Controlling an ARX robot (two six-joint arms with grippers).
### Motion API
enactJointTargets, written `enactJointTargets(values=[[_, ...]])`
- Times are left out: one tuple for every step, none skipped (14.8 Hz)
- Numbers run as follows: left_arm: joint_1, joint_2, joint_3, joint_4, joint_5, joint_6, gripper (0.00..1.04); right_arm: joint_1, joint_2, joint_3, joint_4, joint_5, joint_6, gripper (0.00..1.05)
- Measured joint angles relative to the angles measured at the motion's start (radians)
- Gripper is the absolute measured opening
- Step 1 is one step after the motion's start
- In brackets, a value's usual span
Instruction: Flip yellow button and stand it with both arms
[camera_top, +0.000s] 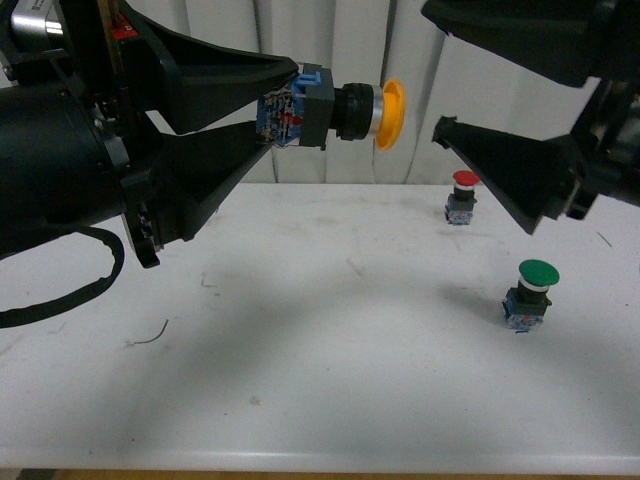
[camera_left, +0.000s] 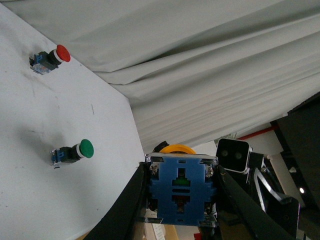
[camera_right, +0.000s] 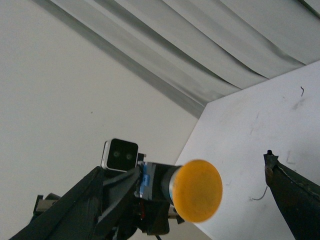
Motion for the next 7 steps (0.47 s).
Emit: enactJointTargets(values=[[0.000, 0.000, -0.002, 0.000, 0.000, 0.000, 0.32, 0.013, 0.016, 0.030, 0.003, 0.005, 0.009, 0.98], [0.000, 0.000, -0.003, 0.000, 0.000, 0.000, 0.32, 0.026, 0.032, 0.058, 0.002, 0.008, 0.021, 0.98], [0.000, 0.000, -0.004, 0.000, 0.000, 0.000, 0.32, 0.039, 0.047, 0.076, 0.002, 0.014, 0.030, 0.98], [0.001, 0.000, -0.006, 0.000, 0.000, 0.000, 0.32, 0.059, 0.061, 0.091, 0.002, 0.015, 0.034, 0.98], [0.002, 0.000, -0.006, 0.000, 0.000, 0.000, 0.32, 0.079, 0.074, 0.098, 0.002, 0.013, 0.036, 0.98], [0.002, 0.000, -0.008, 0.000, 0.001, 0.000, 0.32, 0.100, 0.086, 0.100, 0.000, 0.012, 0.037, 0.98], [0.003, 0.000, -0.010, 0.000, 0.003, 0.000, 0.32, 0.117, 0.097, 0.100, 0.000, 0.011, 0.039, 0.98]])
